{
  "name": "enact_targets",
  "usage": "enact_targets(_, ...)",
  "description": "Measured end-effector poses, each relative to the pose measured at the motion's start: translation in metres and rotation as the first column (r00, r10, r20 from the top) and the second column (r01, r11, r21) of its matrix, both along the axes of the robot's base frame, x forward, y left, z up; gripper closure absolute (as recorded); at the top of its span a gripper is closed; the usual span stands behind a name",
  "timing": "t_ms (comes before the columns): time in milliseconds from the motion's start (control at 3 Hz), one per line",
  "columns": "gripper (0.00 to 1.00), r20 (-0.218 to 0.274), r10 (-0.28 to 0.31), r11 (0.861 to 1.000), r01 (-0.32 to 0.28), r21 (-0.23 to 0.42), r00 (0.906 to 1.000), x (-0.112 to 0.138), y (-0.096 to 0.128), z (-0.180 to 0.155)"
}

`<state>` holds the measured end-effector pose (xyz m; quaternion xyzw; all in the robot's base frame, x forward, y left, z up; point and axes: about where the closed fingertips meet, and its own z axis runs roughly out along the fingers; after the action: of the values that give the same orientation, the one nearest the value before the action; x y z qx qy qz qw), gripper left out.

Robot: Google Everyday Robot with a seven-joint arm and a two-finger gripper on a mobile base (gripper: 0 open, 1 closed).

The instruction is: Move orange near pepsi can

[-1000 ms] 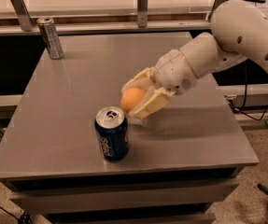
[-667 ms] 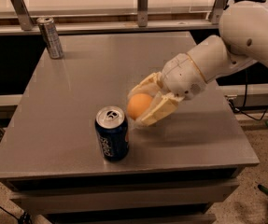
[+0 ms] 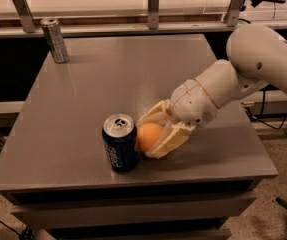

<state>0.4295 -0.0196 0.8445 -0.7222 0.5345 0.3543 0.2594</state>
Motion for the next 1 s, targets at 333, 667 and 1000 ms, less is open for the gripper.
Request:
enact_targets(333,0.36,-0.004,0.003,1.000,-0.003,-0.002,1.0000,-0.0016,0.0011,-0.0018)
enact_targets(667,0.13,-0.003,0.005,1.000,-0.005,-0.003,1.0000,-0.0020,0.0027,-0.0018)
enact_targets(1000,0.00,-0.002,0.007,1.000,-0.007,-0.003,1.0000,-0.0024,0.0040,-0.0018)
